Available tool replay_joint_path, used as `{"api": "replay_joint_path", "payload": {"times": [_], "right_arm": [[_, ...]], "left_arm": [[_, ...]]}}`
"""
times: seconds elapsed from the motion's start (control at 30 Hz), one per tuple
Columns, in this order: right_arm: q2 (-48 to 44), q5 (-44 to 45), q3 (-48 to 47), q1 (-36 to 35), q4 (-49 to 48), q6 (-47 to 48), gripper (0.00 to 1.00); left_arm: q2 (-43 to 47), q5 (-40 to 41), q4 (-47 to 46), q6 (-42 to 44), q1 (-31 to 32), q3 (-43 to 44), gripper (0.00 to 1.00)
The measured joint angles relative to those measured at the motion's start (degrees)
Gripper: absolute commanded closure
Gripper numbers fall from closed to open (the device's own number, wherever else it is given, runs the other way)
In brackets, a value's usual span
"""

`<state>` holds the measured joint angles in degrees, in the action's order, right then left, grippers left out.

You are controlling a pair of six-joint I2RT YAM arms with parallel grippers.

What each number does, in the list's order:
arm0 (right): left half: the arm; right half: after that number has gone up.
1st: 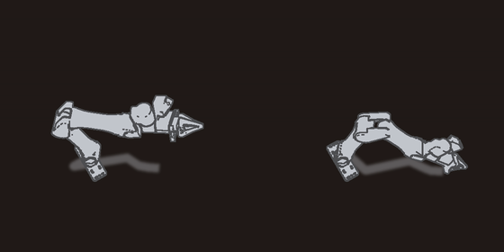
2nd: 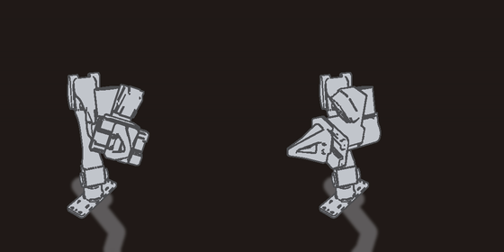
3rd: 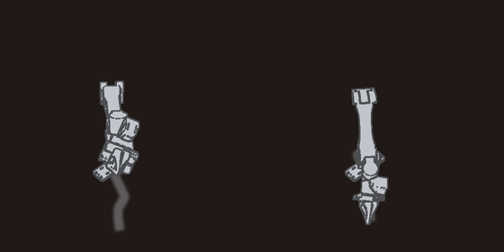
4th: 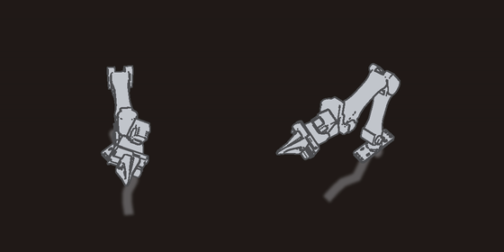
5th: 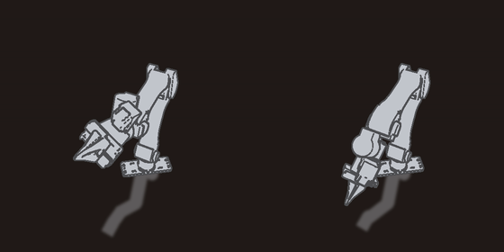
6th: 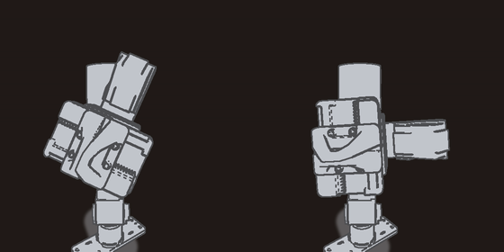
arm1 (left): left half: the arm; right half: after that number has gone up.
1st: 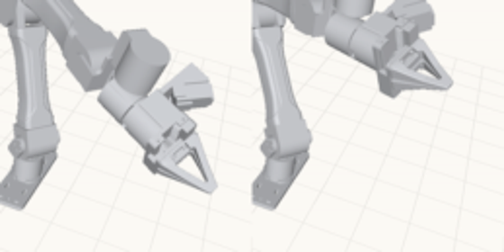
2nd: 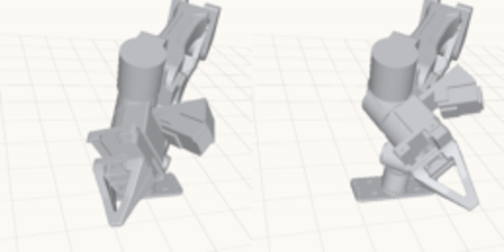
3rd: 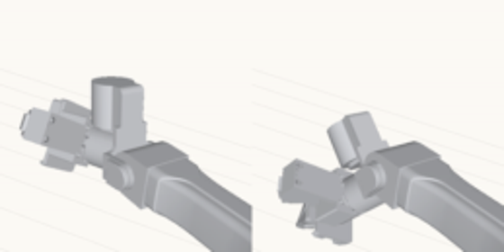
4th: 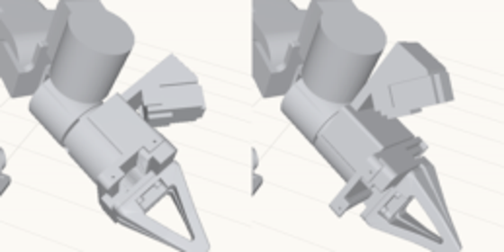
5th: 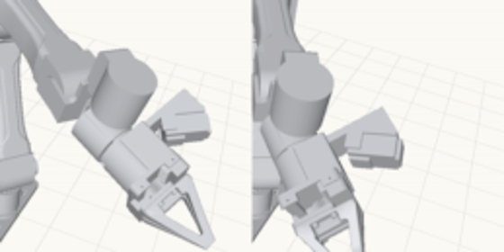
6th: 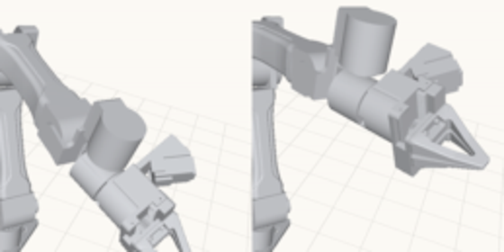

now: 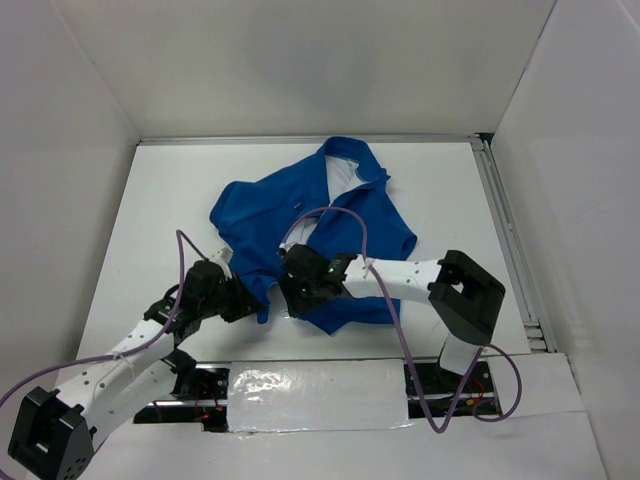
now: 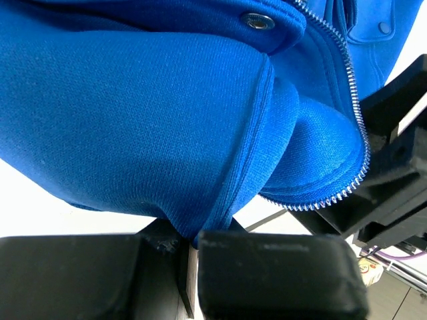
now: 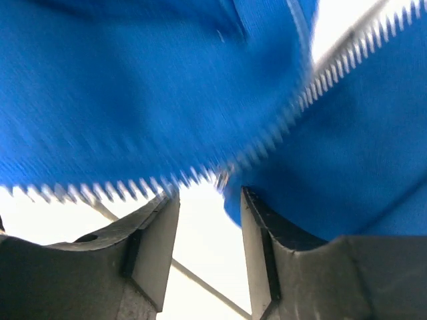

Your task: Zip up the jacket

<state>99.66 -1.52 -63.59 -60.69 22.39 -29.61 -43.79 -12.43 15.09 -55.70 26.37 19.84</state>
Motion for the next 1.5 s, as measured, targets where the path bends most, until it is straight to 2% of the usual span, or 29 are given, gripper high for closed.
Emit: {"api": "replay_joint_path", "payload": {"times": [0.2,0.37,0.6,0.9,0.97,1.0,1.07,1.2,1.27,1.5], "right_arm": [[-5.0,3.2,2.3,-0.1,1.8,-4.4,0.47],[-5.3,6.0,3.0,-0.1,2.4,-8.7,0.49],[0.8,10.3,2.6,-0.2,2.5,-11.2,0.57],[4.5,11.2,-0.3,-0.2,2.2,-11.5,0.58],[5.2,11.5,-1.2,-0.2,3.1,-11.6,0.61],[5.6,11.7,-1.8,-0.2,3.6,-11.7,0.67],[6.6,12.5,-3.0,-0.3,4.6,-11.8,0.72],[7.7,14.0,-4.4,-0.7,5.9,-12.0,0.95],[7.7,14.4,-4.4,-0.9,5.9,-11.9,1.00],[4.6,14.4,-0.3,-1.0,1.9,-11.5,1.00]], "left_arm": [[0.0,-0.1,0.0,-0.1,0.0,0.0,1.00],[0.1,-0.4,0.0,-0.1,0.0,0.0,1.00],[0.1,-1.0,-0.1,-0.1,0.0,0.0,1.00],[0.1,-1.0,-0.1,-0.1,0.0,0.0,1.00],[0.1,-1.0,0.0,-0.1,0.0,0.0,1.00],[0.1,-1.0,0.0,-0.1,0.0,0.0,1.00],[0.1,-1.0,0.0,-0.1,0.0,0.0,1.00],[0.1,-0.8,0.0,-0.1,0.0,0.0,1.00],[0.1,-0.5,0.2,-0.2,0.0,0.0,1.00],[0.1,0.2,1.3,-0.2,-0.1,0.0,1.00]]}}
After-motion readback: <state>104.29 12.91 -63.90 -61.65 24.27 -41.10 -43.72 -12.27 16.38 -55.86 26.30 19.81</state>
